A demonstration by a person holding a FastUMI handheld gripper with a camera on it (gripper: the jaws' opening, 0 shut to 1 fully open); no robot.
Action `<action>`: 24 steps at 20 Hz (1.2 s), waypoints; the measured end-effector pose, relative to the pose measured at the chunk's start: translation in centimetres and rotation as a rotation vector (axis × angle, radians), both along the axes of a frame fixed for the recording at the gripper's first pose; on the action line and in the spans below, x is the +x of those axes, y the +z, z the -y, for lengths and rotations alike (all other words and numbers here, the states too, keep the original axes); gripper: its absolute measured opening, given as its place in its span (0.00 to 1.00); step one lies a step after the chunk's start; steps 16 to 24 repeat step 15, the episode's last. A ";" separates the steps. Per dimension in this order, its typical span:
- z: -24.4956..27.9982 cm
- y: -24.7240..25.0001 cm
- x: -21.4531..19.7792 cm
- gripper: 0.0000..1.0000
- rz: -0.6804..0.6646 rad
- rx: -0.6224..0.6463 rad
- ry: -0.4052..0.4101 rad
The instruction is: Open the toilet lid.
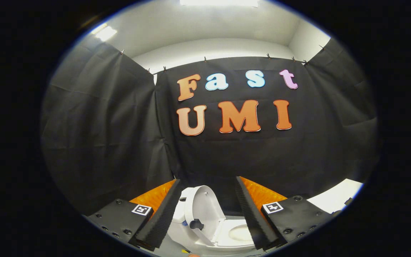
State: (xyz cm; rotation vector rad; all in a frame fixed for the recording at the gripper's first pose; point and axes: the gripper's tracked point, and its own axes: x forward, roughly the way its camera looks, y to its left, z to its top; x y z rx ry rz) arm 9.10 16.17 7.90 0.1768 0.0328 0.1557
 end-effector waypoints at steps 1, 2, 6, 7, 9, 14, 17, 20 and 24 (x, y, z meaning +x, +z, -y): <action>0.1 0.0 0.0 0.97 -0.002 0.005 -0.003; 0.2 0.0 0.0 0.97 -0.005 0.011 -0.006; 1.0 -0.4 0.2 0.97 -0.011 0.020 -0.015; 0.9 -0.3 0.2 0.97 -0.011 0.022 -0.016; 0.9 -0.4 0.0 0.97 -0.012 0.021 -0.015; 1.1 -0.4 0.2 0.97 -0.011 0.021 -0.018; 1.2 -0.4 0.3 0.97 -0.012 0.021 -0.021; 1.2 -0.4 0.3 0.97 -0.012 0.021 -0.021; 1.2 -0.4 0.3 0.97 -0.012 0.021 -0.021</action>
